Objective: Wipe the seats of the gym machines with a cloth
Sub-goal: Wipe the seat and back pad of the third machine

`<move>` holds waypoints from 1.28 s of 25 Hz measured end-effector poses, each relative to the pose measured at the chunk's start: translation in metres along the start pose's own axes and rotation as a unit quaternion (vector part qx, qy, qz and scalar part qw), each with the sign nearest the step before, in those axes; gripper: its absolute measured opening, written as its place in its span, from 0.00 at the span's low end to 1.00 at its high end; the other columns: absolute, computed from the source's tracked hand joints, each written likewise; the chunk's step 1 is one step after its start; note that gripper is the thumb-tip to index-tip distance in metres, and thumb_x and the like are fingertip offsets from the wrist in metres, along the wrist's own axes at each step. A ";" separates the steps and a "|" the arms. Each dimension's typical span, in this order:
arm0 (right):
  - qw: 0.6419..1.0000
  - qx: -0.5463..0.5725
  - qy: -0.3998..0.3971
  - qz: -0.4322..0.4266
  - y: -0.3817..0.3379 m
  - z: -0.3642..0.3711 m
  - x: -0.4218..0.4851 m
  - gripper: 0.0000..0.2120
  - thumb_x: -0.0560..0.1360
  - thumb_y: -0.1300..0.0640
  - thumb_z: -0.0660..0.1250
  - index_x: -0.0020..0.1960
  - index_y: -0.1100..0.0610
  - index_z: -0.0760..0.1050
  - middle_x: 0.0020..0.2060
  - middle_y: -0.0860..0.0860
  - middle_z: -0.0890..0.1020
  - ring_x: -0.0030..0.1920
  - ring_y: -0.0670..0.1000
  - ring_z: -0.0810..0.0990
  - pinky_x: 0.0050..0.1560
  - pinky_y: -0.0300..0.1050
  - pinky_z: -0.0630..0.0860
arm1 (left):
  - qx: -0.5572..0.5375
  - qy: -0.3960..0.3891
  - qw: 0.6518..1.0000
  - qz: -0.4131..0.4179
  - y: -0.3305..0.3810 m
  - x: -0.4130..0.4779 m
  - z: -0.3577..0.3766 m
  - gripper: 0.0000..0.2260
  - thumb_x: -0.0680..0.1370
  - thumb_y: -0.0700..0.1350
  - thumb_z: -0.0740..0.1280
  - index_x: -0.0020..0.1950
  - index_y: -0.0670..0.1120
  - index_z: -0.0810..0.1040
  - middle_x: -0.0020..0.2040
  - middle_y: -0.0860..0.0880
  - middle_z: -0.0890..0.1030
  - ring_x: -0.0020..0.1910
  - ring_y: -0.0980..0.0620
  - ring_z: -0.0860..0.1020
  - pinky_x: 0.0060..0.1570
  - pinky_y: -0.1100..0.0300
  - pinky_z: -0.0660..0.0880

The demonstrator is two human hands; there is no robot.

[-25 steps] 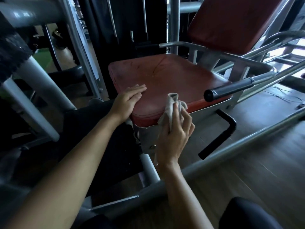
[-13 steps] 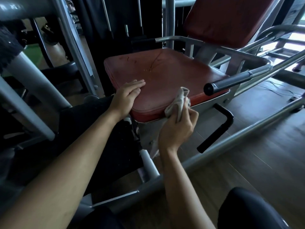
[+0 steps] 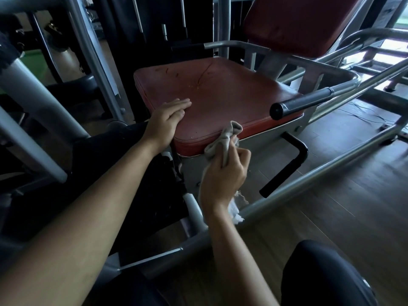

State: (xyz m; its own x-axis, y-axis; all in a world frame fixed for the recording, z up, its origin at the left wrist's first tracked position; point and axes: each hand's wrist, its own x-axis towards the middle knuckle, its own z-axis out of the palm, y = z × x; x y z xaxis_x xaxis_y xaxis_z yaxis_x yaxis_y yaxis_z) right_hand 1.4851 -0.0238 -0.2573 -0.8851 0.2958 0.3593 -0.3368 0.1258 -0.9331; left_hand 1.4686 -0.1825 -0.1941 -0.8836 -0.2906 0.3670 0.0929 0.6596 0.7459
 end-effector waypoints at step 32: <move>0.998 0.014 0.063 0.019 -0.010 -0.012 0.056 0.14 0.81 0.55 0.66 0.65 0.54 0.81 0.44 0.50 0.74 0.42 0.51 0.78 0.48 0.37 0.74 | -0.016 0.008 1.000 -0.014 0.004 -0.002 0.002 0.16 0.85 0.40 0.57 0.70 0.46 0.76 0.73 0.52 0.73 0.76 0.58 0.63 0.79 0.54 0.50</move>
State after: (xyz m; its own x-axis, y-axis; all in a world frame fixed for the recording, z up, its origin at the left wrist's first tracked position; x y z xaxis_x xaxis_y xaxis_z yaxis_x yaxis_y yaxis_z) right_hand 1.4428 0.0030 -0.2276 -0.8504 0.4171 0.3208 -0.3143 0.0863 -0.9454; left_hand 1.4695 -0.1783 -0.1931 -0.8787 -0.3204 0.3539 0.0822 0.6287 0.7733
